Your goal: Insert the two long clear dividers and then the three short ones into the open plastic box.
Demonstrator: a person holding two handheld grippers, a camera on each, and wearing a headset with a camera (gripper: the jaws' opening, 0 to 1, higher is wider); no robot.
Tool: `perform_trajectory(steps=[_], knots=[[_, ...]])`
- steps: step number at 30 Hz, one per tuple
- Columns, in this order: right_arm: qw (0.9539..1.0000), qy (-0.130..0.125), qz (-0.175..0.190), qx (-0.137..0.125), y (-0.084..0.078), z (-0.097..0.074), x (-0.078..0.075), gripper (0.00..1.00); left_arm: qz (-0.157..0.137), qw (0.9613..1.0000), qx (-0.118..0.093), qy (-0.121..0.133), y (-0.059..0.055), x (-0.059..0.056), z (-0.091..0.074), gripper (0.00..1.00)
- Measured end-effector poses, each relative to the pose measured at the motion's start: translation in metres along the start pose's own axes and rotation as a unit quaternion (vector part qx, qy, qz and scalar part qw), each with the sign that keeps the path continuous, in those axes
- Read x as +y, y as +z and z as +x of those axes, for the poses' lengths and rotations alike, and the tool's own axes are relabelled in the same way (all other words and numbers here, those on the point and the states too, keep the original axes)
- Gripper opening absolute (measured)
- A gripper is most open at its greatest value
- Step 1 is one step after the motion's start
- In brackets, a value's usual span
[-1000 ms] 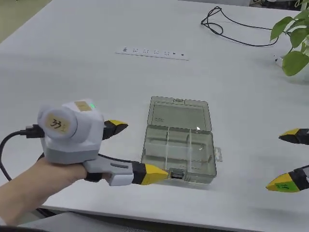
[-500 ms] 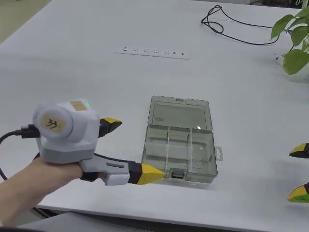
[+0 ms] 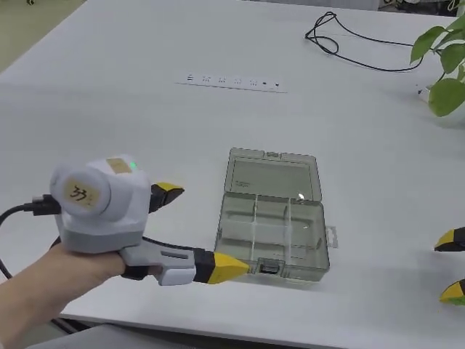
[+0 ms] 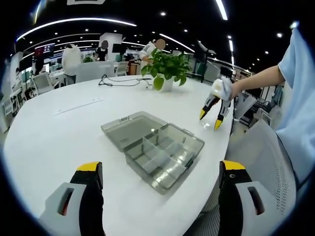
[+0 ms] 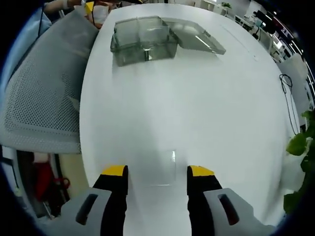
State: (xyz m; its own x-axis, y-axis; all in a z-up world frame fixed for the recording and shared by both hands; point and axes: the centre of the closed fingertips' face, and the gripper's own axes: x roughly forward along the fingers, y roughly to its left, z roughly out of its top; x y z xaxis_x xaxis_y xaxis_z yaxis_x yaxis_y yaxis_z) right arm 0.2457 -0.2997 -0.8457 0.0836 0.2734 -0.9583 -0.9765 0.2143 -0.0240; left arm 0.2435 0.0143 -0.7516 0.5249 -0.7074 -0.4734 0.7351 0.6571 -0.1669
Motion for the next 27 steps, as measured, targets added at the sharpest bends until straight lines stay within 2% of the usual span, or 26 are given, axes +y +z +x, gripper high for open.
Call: perform_trajectory(steps=[5, 9, 15, 27], knots=[[0.9999, 0.003, -0.011, 0.013, -0.003, 0.0035, 0.0003, 0.44, -0.003, 1.0, -0.005, 0.002, 0.0018, 0.0006, 0.0014, 1.0], [0.9998, 0.01, -0.01, 0.013, -0.0019, 0.0027, 0.002, 0.41, -0.005, 1.0, -0.008, 0.002, 0.0035, -0.0003, 0.0034, 1.0], [1.0, 0.005, -0.004, 0.004, 0.0002, 0.0026, -0.0003, 0.33, -0.006, 0.9999, -0.012, 0.001, 0.0052, -0.0013, 0.0054, 1.0], [0.9996, -0.004, -0.015, 0.024, 0.0013, 0.0041, 0.002, 0.33, -0.015, 0.9995, -0.027, 0.008, 0.0087, 0.0029, 0.0029, 0.98]])
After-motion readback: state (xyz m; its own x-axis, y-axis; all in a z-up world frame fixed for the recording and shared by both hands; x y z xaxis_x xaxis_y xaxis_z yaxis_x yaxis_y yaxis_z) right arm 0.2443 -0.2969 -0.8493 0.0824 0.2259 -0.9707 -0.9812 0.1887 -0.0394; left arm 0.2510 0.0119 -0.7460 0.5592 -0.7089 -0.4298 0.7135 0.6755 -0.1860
